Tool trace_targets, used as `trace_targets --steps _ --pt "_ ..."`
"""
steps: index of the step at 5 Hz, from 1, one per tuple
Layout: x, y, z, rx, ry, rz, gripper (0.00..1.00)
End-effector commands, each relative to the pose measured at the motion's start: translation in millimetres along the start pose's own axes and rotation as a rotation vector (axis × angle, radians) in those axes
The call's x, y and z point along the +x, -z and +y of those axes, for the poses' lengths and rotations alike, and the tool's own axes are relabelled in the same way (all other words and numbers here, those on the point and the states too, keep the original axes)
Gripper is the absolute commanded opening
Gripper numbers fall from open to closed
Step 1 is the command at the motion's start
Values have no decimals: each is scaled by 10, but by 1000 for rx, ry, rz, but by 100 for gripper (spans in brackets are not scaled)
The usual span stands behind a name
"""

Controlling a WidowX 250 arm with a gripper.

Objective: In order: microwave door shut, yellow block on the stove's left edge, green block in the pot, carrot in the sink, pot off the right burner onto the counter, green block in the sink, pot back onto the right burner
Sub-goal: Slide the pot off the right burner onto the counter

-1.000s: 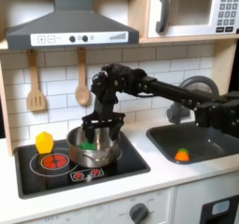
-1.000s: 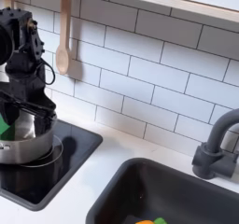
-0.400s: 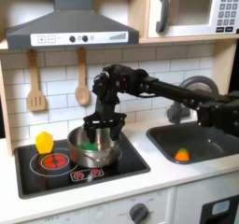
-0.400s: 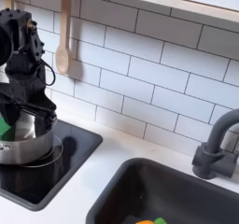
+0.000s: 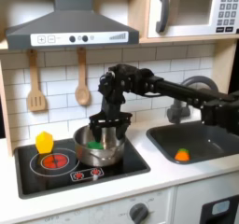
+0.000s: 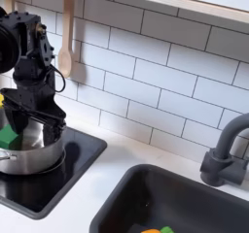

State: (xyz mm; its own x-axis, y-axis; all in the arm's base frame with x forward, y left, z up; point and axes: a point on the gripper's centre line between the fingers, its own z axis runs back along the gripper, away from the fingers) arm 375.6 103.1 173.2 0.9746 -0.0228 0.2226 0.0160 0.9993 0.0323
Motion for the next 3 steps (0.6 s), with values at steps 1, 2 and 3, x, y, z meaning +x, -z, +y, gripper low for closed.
trace_targets --steps 1,2,3 --pt "-13 10 -131 -15 23 3 100" --pt "-30 8 -214 -30 35 1 100" --pt "-66 -1 -307 -45 45 0 100"
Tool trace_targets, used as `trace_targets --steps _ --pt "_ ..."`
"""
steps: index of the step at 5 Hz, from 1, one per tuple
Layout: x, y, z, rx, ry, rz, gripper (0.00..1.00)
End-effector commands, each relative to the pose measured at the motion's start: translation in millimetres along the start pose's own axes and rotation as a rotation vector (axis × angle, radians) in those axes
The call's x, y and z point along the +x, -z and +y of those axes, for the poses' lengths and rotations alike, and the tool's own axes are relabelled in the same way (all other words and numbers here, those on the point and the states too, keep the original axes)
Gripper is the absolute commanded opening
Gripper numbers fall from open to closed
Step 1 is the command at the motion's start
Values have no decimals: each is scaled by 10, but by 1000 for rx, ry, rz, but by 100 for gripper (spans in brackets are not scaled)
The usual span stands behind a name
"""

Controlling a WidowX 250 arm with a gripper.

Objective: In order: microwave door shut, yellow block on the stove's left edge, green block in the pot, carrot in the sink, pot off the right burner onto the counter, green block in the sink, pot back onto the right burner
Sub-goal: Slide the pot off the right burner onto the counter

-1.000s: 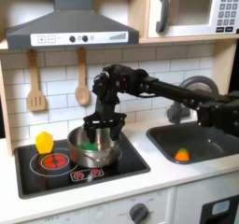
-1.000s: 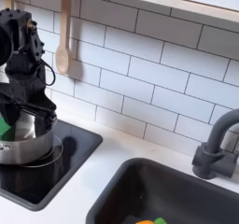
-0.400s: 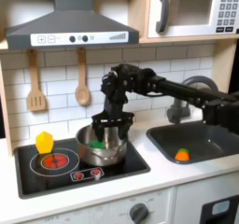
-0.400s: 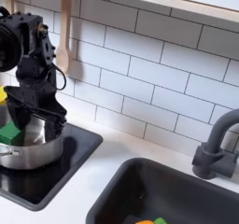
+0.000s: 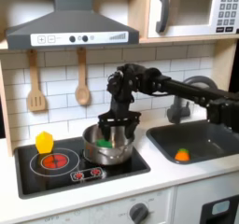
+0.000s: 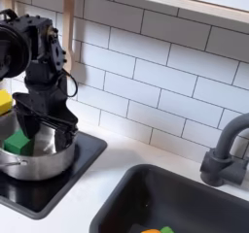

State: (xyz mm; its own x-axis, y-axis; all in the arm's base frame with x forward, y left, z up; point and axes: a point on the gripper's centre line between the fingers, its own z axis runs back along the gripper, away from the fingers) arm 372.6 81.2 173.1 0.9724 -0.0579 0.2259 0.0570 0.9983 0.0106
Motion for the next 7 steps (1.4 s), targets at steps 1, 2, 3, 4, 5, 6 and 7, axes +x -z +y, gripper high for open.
trace_targets --steps 1,2,3,4,5,6,7 --pt "-38 6 -195 -25 45 3 100" --pt "-49 16 -290 -33 54 0 100" --pt "-57 13 -393 -41 75 -2 100" --pt "-53 14 -470 -45 93 -9 100" --pt "-50 11 -519 -51 101 -13 100" --pt "-60 22 -624 -67 112 -14 100" --pt "-57 8 -693 -80 112 -22 100"
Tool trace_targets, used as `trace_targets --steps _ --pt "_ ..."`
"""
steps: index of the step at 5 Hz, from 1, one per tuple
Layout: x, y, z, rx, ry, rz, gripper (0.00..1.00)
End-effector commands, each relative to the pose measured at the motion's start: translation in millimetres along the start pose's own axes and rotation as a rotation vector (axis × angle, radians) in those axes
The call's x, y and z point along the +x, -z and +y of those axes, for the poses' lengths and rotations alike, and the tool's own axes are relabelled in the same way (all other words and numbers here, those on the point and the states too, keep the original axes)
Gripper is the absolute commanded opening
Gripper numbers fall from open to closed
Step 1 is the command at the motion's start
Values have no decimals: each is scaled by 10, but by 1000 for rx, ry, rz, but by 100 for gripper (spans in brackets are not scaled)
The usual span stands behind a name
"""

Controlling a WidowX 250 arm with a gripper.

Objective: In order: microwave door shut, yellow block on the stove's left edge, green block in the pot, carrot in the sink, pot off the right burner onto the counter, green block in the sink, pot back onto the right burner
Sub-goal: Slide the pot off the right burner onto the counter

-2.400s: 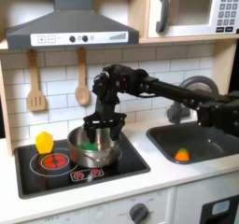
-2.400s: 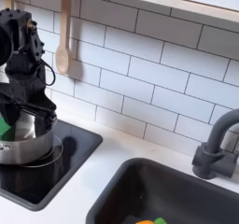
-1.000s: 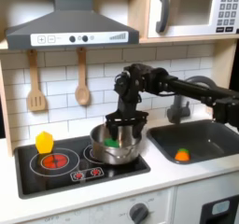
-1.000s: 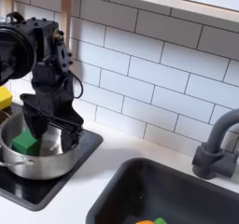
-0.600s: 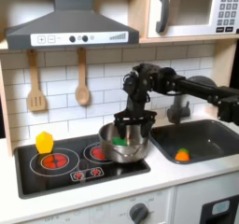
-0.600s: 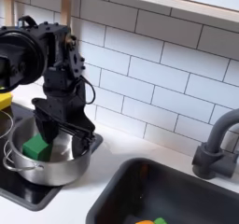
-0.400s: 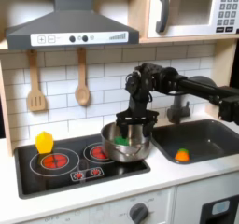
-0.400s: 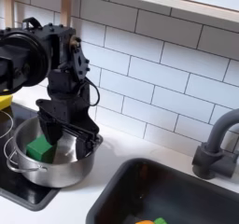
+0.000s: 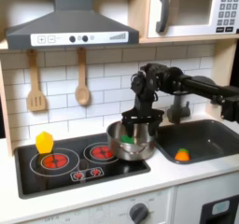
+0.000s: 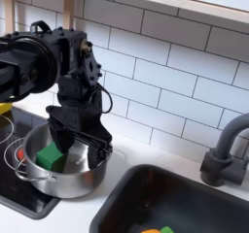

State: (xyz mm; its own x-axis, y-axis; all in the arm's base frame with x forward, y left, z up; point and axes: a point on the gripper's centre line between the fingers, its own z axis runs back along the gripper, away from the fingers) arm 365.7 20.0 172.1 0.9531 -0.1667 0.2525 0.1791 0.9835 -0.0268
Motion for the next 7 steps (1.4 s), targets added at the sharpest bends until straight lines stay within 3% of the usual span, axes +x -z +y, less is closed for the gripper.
trace_targets --steps 1,2,5,6,7 --pt "-4 34 -178 -35 18 2 100" --pt "10 31 -271 -53 24 0 100" --pt "10 2 -209 -41 9 -7 100" --pt "34 -97 -212 -34 17 -27 100" --pt "23 -103 -188 -29 14 -22 100"
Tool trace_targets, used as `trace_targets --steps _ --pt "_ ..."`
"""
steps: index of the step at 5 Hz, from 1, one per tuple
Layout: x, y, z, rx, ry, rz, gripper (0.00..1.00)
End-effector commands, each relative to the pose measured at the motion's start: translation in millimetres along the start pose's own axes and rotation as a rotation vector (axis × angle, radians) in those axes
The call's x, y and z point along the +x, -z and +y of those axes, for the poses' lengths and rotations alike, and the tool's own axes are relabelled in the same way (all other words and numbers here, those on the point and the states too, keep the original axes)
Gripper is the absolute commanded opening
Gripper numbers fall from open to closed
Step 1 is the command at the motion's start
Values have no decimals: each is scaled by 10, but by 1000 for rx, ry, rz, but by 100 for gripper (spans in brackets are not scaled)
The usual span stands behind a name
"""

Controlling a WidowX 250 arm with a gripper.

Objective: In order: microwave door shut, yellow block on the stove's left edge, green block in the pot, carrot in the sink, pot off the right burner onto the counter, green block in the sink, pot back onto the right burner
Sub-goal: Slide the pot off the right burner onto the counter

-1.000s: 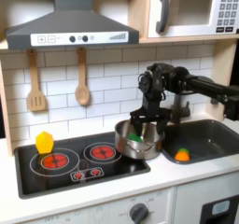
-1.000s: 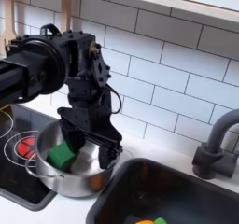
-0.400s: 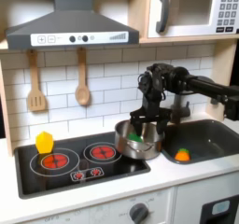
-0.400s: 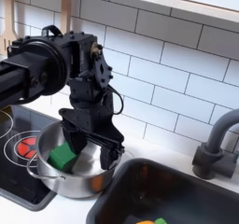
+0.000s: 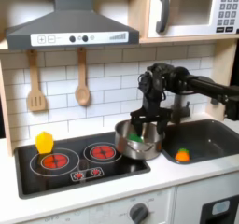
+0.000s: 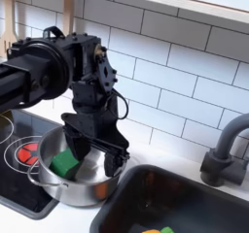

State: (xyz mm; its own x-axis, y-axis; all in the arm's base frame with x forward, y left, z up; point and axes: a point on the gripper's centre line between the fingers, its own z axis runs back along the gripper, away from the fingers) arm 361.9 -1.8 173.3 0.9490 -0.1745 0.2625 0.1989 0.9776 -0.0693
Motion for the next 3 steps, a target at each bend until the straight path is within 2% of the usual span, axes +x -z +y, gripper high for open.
trace_targets --steps 1,3 --pt "-24 -133 36 19 16 11 100" --pt "-63 -127 26 26 32 54 100"
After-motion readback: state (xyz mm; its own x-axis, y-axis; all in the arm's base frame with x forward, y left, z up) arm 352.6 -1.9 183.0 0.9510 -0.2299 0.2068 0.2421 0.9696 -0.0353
